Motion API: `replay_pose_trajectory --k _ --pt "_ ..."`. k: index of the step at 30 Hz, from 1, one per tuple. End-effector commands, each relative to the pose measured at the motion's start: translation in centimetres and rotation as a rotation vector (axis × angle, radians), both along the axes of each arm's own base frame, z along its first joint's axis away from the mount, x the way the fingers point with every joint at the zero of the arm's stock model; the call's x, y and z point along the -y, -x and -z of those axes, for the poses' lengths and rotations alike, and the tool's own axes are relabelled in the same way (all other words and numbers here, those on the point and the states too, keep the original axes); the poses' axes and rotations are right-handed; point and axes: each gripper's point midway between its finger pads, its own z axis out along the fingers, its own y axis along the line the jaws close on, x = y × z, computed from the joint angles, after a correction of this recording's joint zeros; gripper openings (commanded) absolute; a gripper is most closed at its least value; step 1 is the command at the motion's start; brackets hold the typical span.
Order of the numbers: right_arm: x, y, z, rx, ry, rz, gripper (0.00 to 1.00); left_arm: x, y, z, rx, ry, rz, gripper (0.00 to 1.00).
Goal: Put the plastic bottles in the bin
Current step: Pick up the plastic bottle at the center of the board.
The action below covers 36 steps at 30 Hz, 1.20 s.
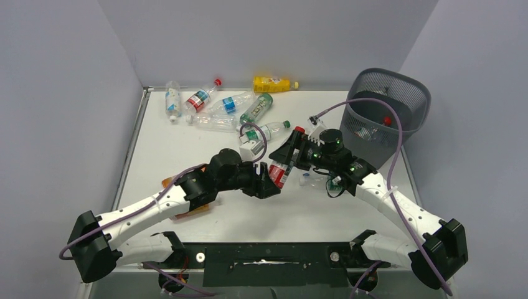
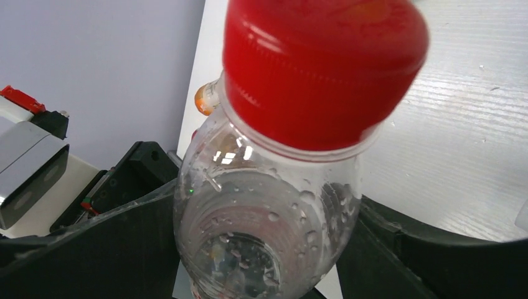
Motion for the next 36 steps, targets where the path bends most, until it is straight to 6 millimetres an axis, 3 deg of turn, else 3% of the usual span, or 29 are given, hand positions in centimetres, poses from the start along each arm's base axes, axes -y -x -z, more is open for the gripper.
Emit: replay_pose_trajectory --k 1,5,11,14,21,24,27,32,36 --pt "-0.2 -0.3 -2.5 0.082 -0.064 -0.007 0.71 1.3 -0.2 -2.7 0.058 0.088 0.019 0.49" --pt "-0.1 -0.3 -2.8 0.092 -0.058 -0.010 0.59 1.5 -0.2 -2.6 0.055 0.075 0.014 0.59" --pt "0.5 -0.4 -3.8 0.121 -0.028 0.005 0.52 1.5 -0.5 -3.3 0.065 0.064 0.008 0.67" --pt "1.2 -0.8 -4.4 0.140 -0.003 0.024 0.51 1.4 -0.7 -3.9 0.079 0.055 0.001 0.81" --pt "4.1 -1.8 -6.9 0.196 0.069 0.077 0.50 0.6 -1.0 -6.4 0.117 0.050 -0.022 0.84" --pt "6.3 -2.9 -9.1 0.244 0.118 0.124 0.50 0.1 -0.9 -7.4 0.132 0.057 -0.036 0.84" --pt "9.6 -4.5 -12.7 0.315 0.168 0.200 0.50 -0.4 -0.9 -8.0 0.150 0.058 -0.043 0.85" --pt "15.4 -6.9 -18.0 0.414 0.264 0.330 0.51 -0.5 -1.0 -7.4 0.150 0.044 -0.046 0.85" --pt "19.6 -8.8 -21.1 0.466 0.306 0.426 0.51 -0.2 -0.9 -6.8 0.139 0.046 -0.035 0.86"
